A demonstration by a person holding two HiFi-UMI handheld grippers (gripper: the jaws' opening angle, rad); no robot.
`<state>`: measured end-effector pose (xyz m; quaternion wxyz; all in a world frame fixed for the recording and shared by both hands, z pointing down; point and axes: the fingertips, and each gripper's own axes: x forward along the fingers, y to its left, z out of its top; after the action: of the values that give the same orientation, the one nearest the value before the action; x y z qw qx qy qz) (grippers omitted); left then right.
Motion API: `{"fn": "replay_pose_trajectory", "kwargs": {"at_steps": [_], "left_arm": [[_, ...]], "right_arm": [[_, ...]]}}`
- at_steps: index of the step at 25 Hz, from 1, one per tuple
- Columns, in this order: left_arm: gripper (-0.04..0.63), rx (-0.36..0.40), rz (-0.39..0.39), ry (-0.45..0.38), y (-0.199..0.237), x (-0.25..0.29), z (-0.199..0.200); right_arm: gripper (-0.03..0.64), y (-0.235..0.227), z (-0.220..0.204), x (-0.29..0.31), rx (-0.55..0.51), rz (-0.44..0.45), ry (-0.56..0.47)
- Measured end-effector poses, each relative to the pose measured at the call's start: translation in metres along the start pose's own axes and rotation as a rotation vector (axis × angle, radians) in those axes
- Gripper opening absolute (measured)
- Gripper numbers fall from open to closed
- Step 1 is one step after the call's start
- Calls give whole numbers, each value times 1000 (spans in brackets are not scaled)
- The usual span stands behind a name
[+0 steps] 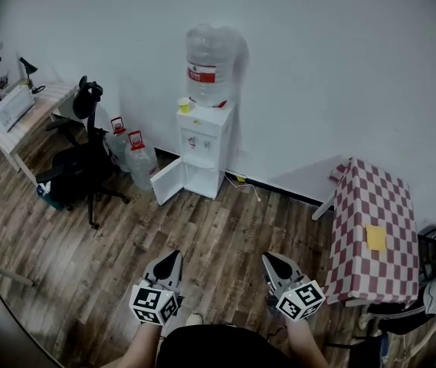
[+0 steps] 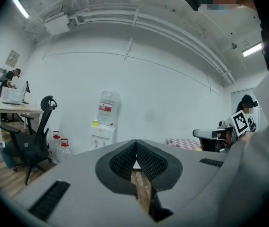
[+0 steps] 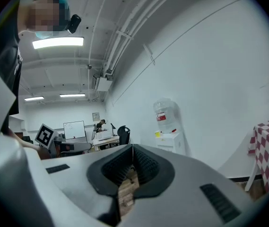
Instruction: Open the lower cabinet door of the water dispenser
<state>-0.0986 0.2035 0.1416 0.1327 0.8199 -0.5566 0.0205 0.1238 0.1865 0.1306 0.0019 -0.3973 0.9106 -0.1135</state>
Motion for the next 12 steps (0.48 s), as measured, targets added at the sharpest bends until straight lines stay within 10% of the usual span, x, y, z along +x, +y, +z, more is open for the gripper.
{"fn": "replay_pose_trajectory", "kwargs": {"at_steps": [12], "left_arm": [[14,25,33,10,-22,-1,0]], "right_arm": [[21,-3,-7,-13,17,49,6]]}}
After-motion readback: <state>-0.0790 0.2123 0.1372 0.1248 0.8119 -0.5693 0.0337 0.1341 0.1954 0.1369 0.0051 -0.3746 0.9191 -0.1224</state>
